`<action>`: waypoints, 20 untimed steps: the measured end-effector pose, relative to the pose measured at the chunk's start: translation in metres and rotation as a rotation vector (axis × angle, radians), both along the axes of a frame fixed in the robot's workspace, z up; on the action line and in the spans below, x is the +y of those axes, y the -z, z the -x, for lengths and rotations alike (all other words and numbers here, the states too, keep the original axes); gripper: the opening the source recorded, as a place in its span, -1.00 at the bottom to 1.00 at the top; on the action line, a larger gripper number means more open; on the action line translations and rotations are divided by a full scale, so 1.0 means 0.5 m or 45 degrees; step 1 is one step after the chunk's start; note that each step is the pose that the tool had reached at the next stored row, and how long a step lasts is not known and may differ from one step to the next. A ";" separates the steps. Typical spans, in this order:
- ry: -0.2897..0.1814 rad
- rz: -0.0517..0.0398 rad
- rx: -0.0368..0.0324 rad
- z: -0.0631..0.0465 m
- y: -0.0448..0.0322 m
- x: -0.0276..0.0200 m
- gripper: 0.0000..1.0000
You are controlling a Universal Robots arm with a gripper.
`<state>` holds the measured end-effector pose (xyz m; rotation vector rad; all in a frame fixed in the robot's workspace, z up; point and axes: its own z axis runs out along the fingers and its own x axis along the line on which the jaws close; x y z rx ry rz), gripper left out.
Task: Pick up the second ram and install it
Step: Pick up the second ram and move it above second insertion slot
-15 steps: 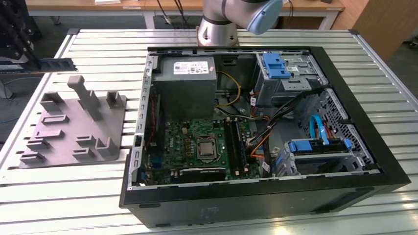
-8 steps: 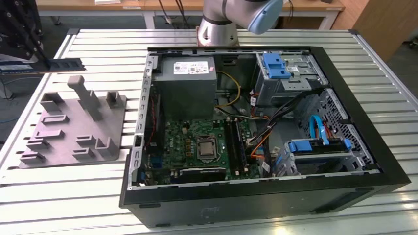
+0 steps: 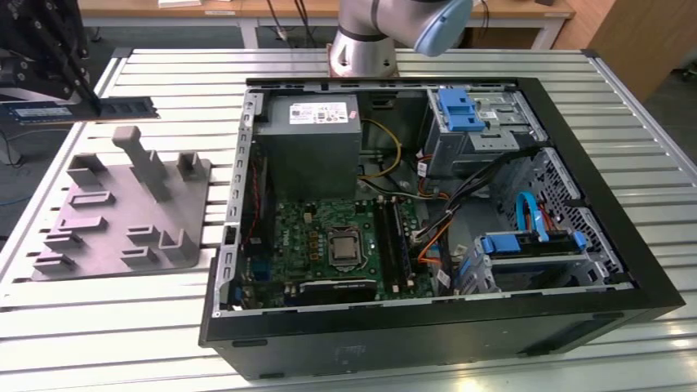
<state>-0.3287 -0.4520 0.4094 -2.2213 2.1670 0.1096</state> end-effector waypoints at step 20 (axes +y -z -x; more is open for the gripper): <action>0.000 0.000 0.0033 -0.056 0.003 0.0000 -0.72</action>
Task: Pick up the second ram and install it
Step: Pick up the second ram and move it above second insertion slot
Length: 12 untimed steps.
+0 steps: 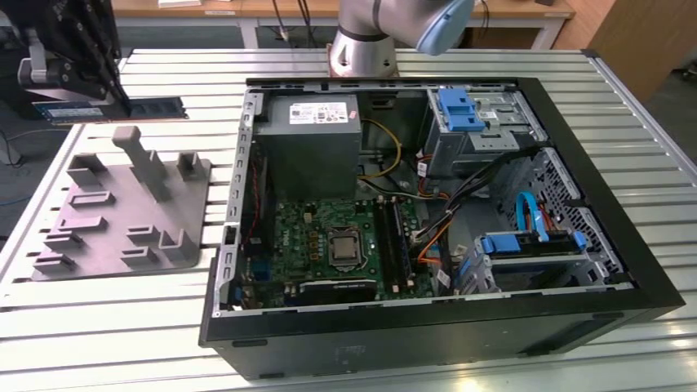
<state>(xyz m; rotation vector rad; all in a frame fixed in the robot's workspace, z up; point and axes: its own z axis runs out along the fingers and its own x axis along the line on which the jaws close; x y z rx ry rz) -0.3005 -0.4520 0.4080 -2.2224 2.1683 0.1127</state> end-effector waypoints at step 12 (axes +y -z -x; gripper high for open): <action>0.000 0.000 0.0019 -0.040 0.001 0.0000 -0.72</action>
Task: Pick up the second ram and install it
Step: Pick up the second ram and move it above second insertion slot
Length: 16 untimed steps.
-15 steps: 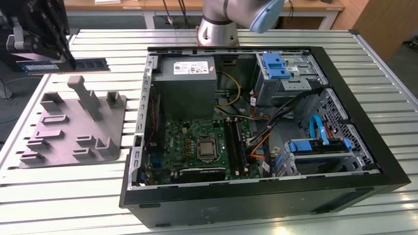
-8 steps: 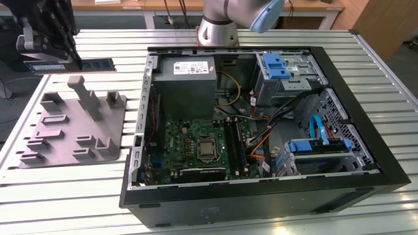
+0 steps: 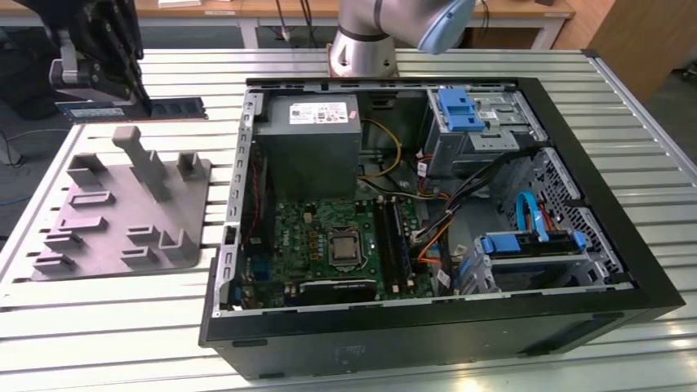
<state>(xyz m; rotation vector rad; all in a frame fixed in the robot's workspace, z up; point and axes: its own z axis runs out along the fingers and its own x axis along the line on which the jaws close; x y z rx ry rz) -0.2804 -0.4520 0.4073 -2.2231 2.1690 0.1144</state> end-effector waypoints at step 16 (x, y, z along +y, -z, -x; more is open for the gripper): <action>0.000 0.000 0.0025 -0.051 0.002 0.0000 -0.72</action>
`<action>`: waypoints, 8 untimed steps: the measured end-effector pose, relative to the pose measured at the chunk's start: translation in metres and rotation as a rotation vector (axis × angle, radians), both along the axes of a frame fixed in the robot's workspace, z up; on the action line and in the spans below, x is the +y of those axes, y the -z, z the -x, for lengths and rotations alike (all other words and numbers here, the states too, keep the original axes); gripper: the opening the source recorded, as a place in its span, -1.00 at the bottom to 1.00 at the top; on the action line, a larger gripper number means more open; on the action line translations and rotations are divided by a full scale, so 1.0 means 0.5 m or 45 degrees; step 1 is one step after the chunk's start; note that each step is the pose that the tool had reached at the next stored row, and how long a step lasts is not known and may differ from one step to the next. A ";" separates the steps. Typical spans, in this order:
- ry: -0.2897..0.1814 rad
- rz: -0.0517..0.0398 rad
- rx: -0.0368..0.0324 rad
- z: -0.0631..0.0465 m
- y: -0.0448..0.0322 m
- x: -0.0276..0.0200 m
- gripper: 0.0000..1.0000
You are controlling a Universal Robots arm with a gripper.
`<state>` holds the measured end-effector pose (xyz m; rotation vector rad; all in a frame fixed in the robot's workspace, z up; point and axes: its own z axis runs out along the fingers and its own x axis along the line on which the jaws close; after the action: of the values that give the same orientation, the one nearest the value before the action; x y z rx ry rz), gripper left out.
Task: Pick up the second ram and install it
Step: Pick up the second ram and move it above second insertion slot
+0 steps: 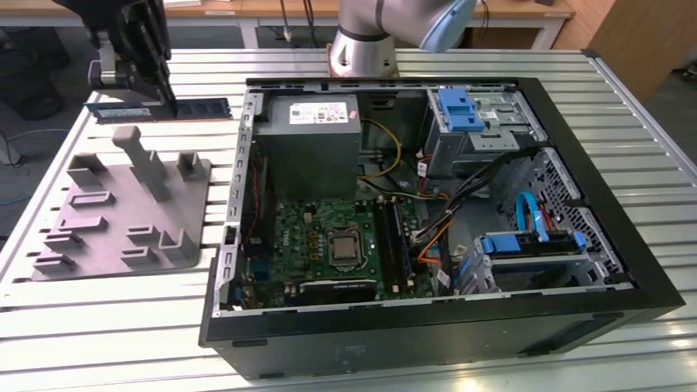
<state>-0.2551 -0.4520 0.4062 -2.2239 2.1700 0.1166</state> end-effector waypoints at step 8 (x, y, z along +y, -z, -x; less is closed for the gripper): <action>0.000 0.000 0.0016 -0.027 0.001 0.0000 -0.72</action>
<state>-0.2418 -0.4520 0.4056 -2.2245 2.1707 0.1179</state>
